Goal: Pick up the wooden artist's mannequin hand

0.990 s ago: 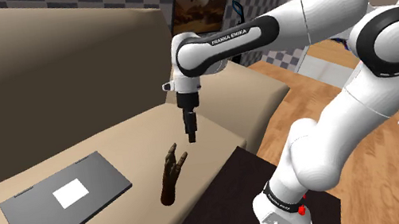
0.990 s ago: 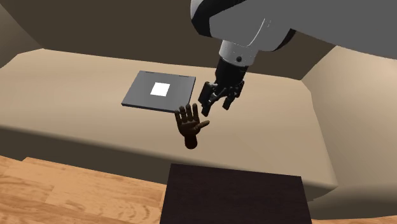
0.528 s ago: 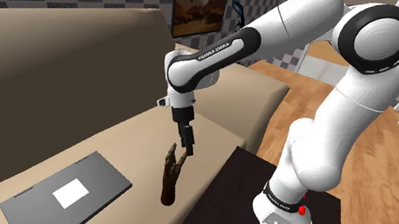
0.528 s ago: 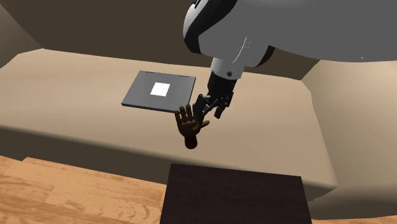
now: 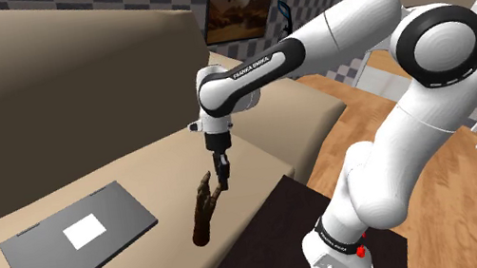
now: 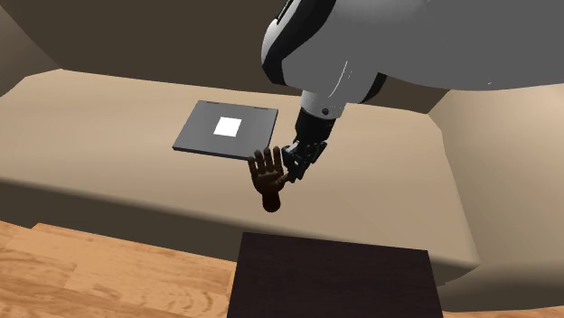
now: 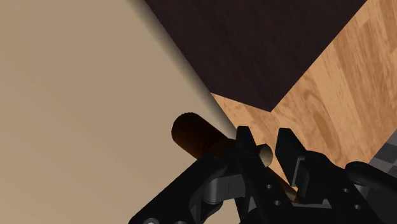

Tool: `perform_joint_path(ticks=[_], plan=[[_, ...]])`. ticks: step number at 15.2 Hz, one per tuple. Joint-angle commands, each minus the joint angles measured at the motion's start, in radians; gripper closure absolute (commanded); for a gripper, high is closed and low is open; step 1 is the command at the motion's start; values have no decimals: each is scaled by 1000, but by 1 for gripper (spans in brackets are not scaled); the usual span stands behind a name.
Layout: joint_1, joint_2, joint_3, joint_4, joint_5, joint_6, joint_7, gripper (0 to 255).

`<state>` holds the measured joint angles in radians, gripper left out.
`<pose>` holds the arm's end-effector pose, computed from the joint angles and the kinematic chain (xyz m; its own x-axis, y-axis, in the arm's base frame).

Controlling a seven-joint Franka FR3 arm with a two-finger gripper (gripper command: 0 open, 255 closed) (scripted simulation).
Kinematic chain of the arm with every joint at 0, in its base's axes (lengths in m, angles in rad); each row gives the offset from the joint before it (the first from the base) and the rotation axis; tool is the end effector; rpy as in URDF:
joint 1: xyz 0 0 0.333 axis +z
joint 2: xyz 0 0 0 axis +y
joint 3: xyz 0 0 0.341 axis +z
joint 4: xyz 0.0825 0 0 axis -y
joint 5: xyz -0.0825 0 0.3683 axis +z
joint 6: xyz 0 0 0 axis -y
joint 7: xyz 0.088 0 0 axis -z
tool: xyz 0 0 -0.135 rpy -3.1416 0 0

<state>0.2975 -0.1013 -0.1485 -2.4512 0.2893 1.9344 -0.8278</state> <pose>0.3879 0.0860 0.3243 0.6555 0.7452 -0.1220 0.6310 -0.6293 -0.4537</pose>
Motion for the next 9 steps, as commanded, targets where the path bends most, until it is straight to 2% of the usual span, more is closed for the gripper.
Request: perform_joint_path(ticks=[1,6,9], plan=[[0,1,0,0,0,1,0,255],[0,2,0,0,0,1,-1,255],[-2,-26,0,15,-9,-39,14,255]])
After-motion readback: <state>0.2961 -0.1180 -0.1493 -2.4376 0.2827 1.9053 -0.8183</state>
